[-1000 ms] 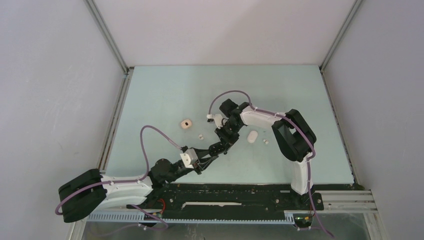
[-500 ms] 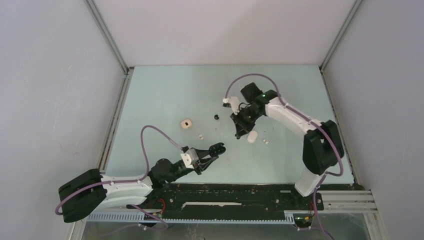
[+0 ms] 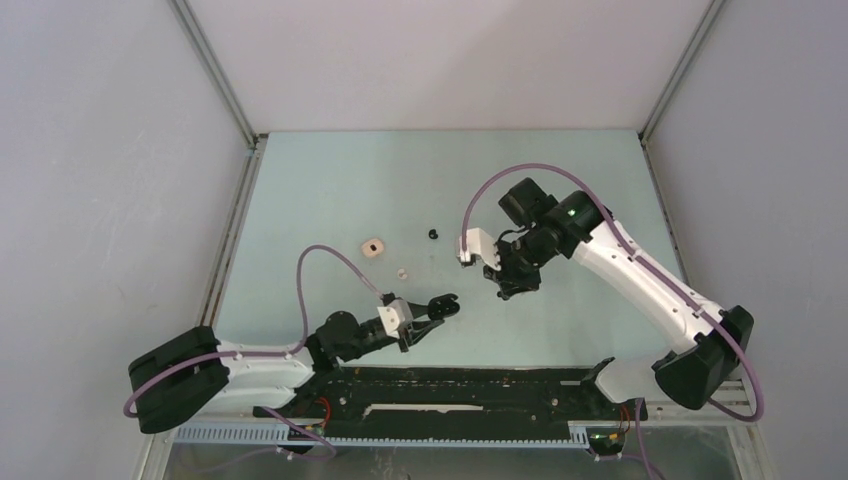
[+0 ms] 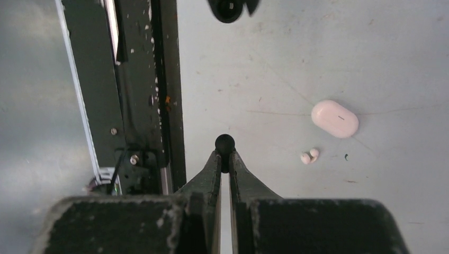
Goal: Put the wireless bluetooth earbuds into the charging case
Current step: Pick up the earbud from the center of the board, then place the earbud at the center of the board.
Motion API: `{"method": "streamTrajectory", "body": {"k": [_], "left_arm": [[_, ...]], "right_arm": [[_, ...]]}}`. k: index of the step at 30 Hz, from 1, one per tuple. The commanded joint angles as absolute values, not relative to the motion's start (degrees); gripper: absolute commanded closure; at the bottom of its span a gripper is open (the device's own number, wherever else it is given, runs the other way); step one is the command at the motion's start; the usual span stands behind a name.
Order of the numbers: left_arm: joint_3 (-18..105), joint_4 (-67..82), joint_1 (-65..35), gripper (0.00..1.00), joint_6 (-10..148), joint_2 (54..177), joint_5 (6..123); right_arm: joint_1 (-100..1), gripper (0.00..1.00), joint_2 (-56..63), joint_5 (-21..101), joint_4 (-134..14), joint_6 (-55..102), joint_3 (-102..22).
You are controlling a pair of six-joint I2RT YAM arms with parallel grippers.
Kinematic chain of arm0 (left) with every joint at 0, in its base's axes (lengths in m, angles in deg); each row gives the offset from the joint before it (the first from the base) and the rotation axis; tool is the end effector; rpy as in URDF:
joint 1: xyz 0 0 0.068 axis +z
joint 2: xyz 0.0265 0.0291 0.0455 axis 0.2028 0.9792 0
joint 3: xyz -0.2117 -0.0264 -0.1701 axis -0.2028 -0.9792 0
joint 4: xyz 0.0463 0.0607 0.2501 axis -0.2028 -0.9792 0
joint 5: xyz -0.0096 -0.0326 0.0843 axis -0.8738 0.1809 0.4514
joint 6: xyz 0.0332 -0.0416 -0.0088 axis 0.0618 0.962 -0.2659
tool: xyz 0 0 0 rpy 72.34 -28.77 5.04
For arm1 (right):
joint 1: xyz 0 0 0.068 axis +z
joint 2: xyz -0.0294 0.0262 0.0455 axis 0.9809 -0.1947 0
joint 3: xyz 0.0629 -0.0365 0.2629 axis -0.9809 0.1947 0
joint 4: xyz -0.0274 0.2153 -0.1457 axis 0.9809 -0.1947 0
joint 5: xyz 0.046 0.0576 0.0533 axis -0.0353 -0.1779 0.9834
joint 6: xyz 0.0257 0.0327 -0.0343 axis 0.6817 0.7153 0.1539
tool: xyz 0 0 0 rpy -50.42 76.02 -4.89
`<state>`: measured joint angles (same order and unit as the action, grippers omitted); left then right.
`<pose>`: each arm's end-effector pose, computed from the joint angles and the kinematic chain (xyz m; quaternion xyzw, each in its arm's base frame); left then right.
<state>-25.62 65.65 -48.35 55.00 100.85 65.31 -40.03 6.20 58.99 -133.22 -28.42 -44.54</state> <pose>0.0868 -0.1597 0.1731 0.4002 0.5653 -0.3835 0.6109 0.1801 0.1653 0.3389 -0.6673 0.6916 0.2224 0.1640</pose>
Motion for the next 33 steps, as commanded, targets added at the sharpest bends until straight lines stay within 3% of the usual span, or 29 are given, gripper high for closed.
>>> {"method": "streamTrajectory", "body": {"k": [1, 15, 21, 33], "left_arm": [[-22.36, 65.72, -48.77, 1.00, 52.76, 102.94, 62.78], [-22.22, 69.16, -48.86, 1.00, 55.91, 104.50, 58.86], [-22.39, 70.88, -48.86, 1.00, 59.15, 104.61, 62.06], [-23.06, 73.83, -48.86, 1.00, 62.32, 104.48, 62.49]], "right_arm": [[-33.96, 1.00, 4.93, 51.92, -141.93, -35.19, -49.90], [-13.92, 1.00, -5.05, 38.79, -145.43, -30.75, -65.46], [-9.14, 1.00, -8.23, 29.94, -140.68, -24.21, -69.54], [-1.65, 1.00, -15.52, 24.41, -141.72, -21.09, -75.08]]}}
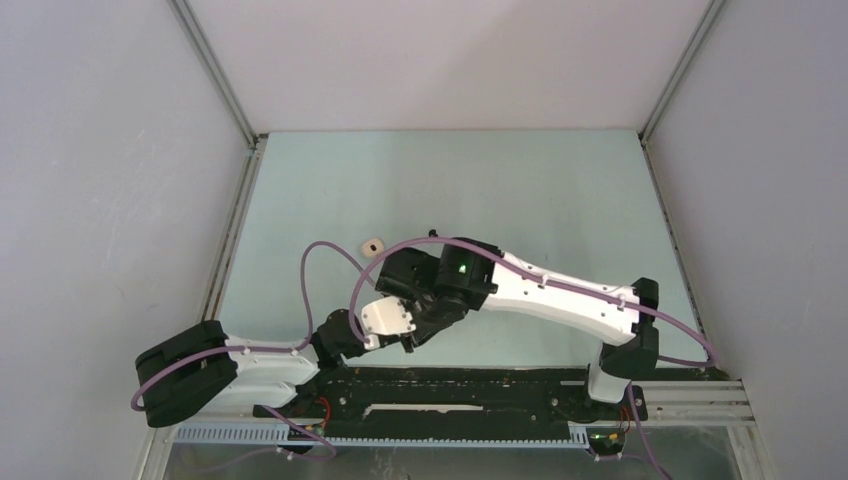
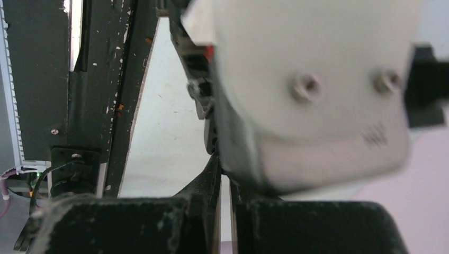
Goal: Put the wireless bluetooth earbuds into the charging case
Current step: Place the earbud at the center of the board.
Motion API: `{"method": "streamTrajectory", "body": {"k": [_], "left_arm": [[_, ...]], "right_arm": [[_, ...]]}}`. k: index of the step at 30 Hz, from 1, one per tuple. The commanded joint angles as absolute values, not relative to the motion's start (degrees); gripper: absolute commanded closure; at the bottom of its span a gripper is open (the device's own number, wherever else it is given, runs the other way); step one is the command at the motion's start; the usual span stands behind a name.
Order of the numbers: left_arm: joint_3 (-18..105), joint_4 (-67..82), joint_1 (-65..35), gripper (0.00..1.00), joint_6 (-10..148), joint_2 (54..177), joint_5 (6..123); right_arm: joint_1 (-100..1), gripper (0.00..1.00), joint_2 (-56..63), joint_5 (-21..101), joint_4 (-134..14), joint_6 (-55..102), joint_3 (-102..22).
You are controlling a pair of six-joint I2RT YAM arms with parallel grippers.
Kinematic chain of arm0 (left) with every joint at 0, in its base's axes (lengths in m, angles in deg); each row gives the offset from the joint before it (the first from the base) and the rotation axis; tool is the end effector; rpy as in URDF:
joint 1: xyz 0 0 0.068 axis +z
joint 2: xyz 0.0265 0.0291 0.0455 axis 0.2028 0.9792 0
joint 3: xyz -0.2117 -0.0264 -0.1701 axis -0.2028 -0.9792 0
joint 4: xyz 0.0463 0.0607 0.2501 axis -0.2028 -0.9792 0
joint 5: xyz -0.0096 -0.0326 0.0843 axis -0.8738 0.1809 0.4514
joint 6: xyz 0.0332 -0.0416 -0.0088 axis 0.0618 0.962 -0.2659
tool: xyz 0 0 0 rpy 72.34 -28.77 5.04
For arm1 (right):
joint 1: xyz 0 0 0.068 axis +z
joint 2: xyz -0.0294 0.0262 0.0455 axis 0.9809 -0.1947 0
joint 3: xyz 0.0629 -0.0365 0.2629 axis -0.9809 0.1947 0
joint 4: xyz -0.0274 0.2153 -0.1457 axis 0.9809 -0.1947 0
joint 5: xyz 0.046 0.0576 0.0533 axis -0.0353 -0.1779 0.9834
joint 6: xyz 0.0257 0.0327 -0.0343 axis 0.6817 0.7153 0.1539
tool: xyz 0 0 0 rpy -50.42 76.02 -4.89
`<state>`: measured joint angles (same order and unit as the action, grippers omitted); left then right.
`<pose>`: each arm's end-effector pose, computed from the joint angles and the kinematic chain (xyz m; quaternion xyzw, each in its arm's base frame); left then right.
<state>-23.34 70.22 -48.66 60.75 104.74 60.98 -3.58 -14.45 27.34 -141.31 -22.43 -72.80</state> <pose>0.0886 -0.1703 0.1819 0.3882 0.5514 -0.4438 0.5902 0.0865 0.3162 0.3683 -0.8252 0.5426 0.0095 0.1568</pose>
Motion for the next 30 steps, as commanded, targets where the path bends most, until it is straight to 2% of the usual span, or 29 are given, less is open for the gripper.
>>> {"method": "streamTrajectory", "body": {"k": [1, 12, 18, 23, 27, 30], "left_arm": [[-23.19, 73.78, -48.86, 1.00, 62.43, 104.24, 62.91], [-23.96, 74.88, -48.86, 1.00, 62.38, 103.30, 62.91], [-23.15, 71.89, -48.86, 1.00, 61.40, 103.21, 64.53], [-21.97, 67.04, -48.85, 1.00, 60.64, 102.68, 68.24], [-21.95, 66.08, -48.77, 1.00, 60.20, 102.65, 69.24], [-22.05, 66.21, -48.83, 1.00, 59.89, 102.35, 68.01]], "right_arm": [[-1.48, 1.00, -15.70, 24.54, -141.96, -21.01, -74.92], [-0.11, 1.00, -15.39, 21.86, -140.66, -20.61, -72.83], [-2.08, 1.00, -10.89, 21.88, -140.35, -23.01, -72.55], [-15.78, 1.00, -6.94, 34.60, -144.05, -28.28, -71.08], [-31.05, 1.00, -5.89, 40.82, -146.43, -35.04, -64.47], [-38.94, 0.99, -6.32, 45.15, -145.88, -38.12, -58.10]]}}
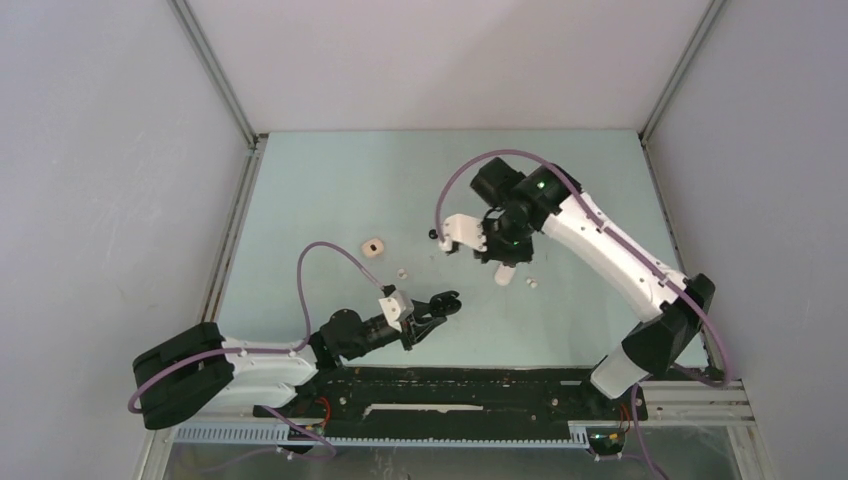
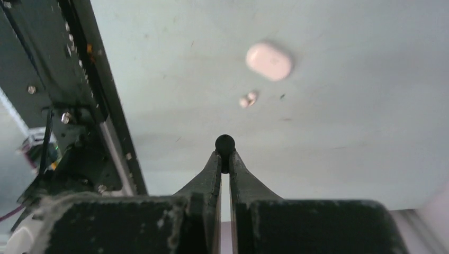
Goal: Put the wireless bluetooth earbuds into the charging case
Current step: Place the earbud at the center of the board.
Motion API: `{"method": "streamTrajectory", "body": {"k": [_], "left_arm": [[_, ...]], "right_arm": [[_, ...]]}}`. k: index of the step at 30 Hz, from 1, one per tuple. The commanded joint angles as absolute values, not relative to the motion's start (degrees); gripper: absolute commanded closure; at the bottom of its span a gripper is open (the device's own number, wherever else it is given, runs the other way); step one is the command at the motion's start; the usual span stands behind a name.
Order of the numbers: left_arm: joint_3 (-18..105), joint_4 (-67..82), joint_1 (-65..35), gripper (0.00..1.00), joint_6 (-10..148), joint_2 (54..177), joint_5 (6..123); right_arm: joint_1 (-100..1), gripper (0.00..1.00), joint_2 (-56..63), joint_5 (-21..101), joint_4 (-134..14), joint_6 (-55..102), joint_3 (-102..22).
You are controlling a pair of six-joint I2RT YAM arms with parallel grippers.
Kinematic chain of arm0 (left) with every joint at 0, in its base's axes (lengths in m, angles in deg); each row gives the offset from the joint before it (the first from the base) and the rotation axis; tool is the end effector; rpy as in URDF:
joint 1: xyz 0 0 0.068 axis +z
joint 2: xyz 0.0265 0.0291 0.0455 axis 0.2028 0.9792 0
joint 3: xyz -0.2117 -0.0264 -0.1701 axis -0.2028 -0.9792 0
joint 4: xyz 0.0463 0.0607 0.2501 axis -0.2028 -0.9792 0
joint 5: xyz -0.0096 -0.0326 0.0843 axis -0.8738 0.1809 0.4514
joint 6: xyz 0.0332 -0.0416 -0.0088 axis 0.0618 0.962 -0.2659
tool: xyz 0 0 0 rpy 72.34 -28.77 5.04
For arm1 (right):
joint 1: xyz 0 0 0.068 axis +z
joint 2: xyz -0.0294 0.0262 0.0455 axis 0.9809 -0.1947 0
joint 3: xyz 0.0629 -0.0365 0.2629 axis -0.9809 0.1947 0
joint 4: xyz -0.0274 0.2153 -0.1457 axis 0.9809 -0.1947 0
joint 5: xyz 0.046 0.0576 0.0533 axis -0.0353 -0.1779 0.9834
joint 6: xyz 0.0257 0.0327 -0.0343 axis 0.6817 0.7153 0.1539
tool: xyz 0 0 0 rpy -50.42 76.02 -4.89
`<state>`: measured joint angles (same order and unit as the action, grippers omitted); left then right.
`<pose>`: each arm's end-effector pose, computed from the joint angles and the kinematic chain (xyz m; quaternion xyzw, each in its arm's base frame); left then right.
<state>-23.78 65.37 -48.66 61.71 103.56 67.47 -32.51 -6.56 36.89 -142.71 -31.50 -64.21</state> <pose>0.0913 -0.1669 0.1741 0.3595 0.6003 -0.4061 0.5878 0.1975 0.2110 0.3677 -0.7292 0.6697 0.0406 0.1344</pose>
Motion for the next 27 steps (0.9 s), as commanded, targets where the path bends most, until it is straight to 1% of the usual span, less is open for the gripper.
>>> {"method": "streamTrajectory", "body": {"k": [1, 6, 10, 13, 18, 24, 27], "left_arm": [[-22.26, 66.72, -48.78, 1.00, 59.76, 101.89, 67.18], [-25.13, 71.75, -48.84, 1.00, 59.20, 98.39, 62.04], [-25.14, 72.49, -48.86, 1.00, 58.88, 98.56, 56.03], [-24.53, 72.52, -48.93, 1.00, 59.47, 100.06, 53.60], [-23.69, 71.51, -49.16, 1.00, 59.59, 101.44, 53.42], [-23.09, 69.87, -49.30, 1.00, 59.33, 101.45, 53.59], [-22.88, 69.41, -49.30, 1.00, 59.19, 101.49, 53.67]], "right_arm": [[-40.17, 0.99, -7.05, 45.91, -145.93, -38.37, -55.94], [-38.93, 0.97, -12.58, 53.90, -143.32, -35.14, -47.70], [-37.84, 0.95, -19.59, 59.37, -140.34, -33.22, -46.64], [-37.49, 0.95, -25.85, 59.30, -137.36, -31.92, -47.31], [-36.92, 0.95, -32.99, 59.20, -132.31, -30.65, -49.65], [-35.21, 0.94, -36.73, 58.42, -128.43, -29.79, -49.99], [-35.26, 0.89, -37.65, 57.52, -127.04, -29.28, -49.75]]}}
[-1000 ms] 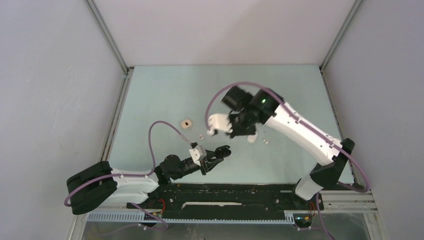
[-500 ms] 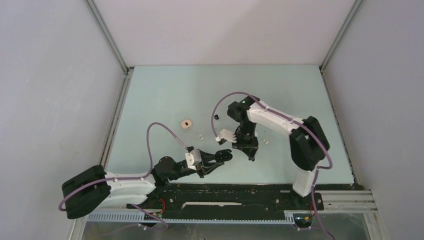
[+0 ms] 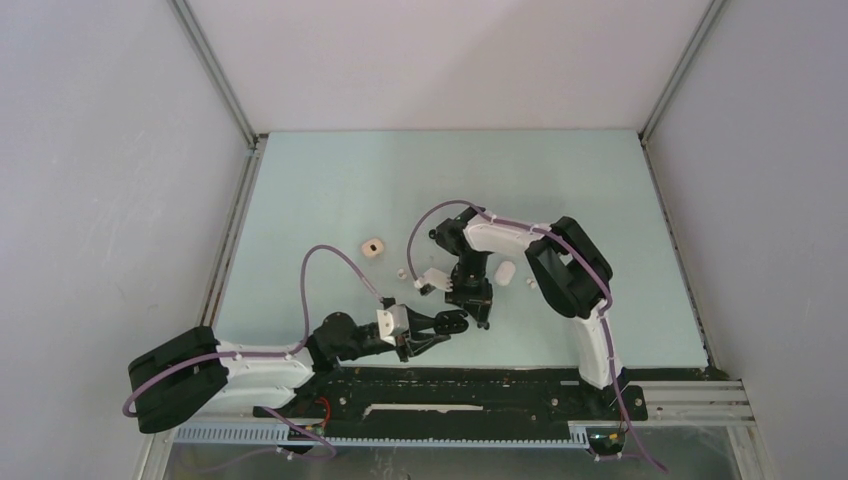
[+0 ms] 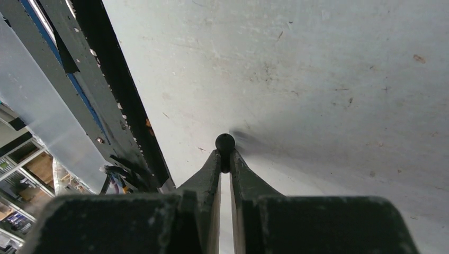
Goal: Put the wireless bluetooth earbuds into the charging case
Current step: Place the earbud at the center of the board.
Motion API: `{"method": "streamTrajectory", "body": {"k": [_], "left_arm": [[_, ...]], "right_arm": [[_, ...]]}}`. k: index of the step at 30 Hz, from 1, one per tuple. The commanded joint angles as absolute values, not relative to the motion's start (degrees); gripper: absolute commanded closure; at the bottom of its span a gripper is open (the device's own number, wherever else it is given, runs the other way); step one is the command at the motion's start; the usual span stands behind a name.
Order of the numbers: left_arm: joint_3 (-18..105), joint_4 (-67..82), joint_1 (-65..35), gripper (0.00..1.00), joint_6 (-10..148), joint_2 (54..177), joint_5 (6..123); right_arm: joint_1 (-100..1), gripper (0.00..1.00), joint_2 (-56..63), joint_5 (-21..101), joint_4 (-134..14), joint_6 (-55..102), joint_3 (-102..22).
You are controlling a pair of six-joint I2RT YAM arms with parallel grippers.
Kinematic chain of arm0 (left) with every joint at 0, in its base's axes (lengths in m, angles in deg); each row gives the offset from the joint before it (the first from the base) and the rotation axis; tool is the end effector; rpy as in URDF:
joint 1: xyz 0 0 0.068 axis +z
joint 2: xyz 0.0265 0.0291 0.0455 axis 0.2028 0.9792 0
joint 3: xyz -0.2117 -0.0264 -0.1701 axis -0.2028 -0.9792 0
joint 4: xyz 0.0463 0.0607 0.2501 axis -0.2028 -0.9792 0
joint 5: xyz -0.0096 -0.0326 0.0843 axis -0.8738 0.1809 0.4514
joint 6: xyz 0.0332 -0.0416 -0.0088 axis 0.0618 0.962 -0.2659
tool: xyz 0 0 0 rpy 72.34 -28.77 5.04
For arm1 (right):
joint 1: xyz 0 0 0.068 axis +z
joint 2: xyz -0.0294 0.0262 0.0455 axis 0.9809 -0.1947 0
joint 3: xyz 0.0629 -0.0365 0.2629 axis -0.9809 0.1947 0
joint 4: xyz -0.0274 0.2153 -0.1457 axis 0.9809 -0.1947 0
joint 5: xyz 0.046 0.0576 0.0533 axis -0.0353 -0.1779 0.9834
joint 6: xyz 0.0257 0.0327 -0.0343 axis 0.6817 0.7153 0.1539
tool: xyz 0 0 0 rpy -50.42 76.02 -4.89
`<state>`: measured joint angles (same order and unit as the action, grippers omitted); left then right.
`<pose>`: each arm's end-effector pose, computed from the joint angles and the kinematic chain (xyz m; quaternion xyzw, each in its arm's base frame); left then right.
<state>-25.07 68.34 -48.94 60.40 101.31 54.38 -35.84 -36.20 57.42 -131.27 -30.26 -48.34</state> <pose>0.0795 -0.1641 0.1796 0.4261 0.5254 -0.4729 0.5646 0.2489 0.2525 0.1398 0.6530 -0.7080 -0.2225 0.1510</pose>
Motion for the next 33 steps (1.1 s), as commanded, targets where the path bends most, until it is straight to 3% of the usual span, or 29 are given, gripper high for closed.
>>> {"method": "streamTrajectory", "body": {"k": [1, 9, 14, 24, 33], "left_arm": [[-22.78, 69.19, -49.36, 1.00, 59.13, 101.53, 53.68], [-22.14, 68.66, -49.69, 1.00, 59.05, 102.47, 53.52], [-21.99, 68.22, -49.82, 1.00, 58.80, 102.57, 53.68], [-21.66, 68.05, -50.13, 1.00, 58.69, 103.12, 53.68], [-21.63, 67.01, -50.27, 1.00, 58.17, 102.61, 54.47]], "right_arm": [[-35.41, 0.87, -37.68, 57.34, -126.55, -29.08, -49.64], [-38.95, 0.69, -36.02, 58.55, -120.52, -22.09, -48.24], [-42.83, 0.65, -31.92, 64.62, -116.65, -16.94, -45.42], [-45.47, 0.68, -23.48, 64.57, -111.19, -11.11, -38.15], [-45.63, 0.74, -24.03, 63.02, -111.48, -13.17, -35.64]]}}
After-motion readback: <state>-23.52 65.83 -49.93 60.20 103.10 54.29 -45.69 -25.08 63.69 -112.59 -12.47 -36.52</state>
